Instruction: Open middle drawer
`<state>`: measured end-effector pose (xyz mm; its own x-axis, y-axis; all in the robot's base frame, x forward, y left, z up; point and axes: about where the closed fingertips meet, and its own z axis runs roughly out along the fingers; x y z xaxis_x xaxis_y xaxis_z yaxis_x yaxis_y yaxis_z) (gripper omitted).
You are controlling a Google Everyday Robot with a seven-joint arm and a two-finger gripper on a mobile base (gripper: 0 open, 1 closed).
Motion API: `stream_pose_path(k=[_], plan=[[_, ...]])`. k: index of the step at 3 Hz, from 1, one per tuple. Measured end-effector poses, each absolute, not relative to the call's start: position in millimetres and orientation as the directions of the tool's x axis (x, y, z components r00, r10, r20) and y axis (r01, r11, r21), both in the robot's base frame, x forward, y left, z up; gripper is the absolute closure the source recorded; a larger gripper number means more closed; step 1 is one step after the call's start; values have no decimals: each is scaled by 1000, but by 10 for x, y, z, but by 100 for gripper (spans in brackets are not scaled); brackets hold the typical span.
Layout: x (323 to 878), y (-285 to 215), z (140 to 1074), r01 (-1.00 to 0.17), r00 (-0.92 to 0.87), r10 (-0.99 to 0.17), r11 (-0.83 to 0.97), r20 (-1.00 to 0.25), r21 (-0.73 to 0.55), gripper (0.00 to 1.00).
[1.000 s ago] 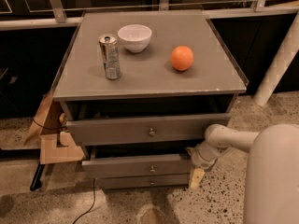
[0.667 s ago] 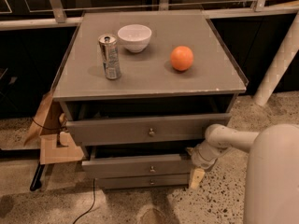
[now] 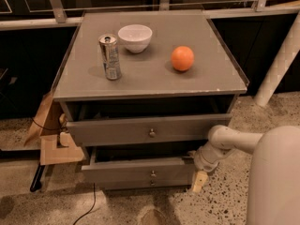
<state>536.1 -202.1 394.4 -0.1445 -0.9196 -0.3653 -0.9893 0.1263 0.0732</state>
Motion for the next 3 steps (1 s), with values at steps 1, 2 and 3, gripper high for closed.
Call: stream_pose_path(k=[1, 2, 3], plan=[[5041, -2096, 4026, -972, -209, -907, 151, -365, 180, 0], [4599, -2204, 4218, -927, -284, -899, 169, -334, 335, 0], [4599, -2204, 4218, -927, -284, -899, 169, -334, 335, 0]])
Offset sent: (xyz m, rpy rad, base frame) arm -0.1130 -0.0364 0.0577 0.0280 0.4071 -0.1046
